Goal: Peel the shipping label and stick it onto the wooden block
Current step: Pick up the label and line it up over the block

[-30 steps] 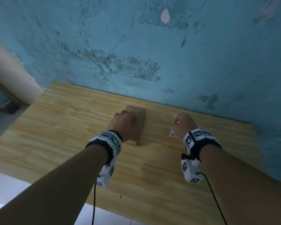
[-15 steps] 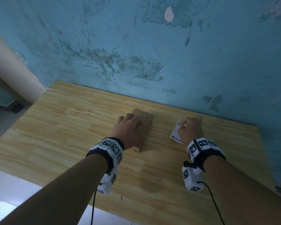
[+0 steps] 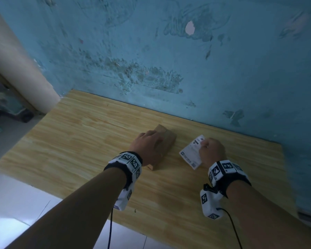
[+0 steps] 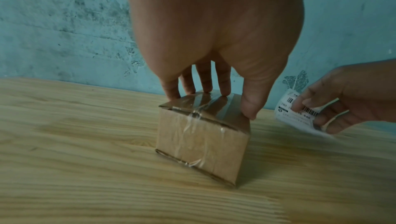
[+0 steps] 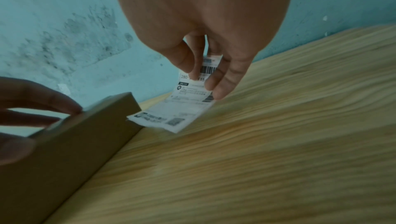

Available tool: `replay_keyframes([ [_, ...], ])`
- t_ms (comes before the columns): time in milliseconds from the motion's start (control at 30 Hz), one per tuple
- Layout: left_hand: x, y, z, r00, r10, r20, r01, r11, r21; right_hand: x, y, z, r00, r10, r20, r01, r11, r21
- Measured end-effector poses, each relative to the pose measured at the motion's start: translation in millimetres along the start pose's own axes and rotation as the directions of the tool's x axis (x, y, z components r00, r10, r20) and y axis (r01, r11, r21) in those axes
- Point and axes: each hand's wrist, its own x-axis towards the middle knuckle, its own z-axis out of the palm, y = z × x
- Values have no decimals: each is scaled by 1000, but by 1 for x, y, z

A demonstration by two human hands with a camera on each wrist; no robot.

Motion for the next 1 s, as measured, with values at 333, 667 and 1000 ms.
replay_keyframes([
  [333, -27, 28, 5, 999, -29, 41, 31, 998, -50, -35, -9, -27, 995, -94, -14, 94, 995, 42],
  [667, -45, 56, 35, 997, 78, -20, -78, 997, -16, -61, -27, -37, 986, -164, 2, 164, 986, -30],
  [1000, -65, 37, 36, 977, -140, -163, 67, 919, -388, -68, -33, -10, 973, -228, 34, 230, 971, -62],
])
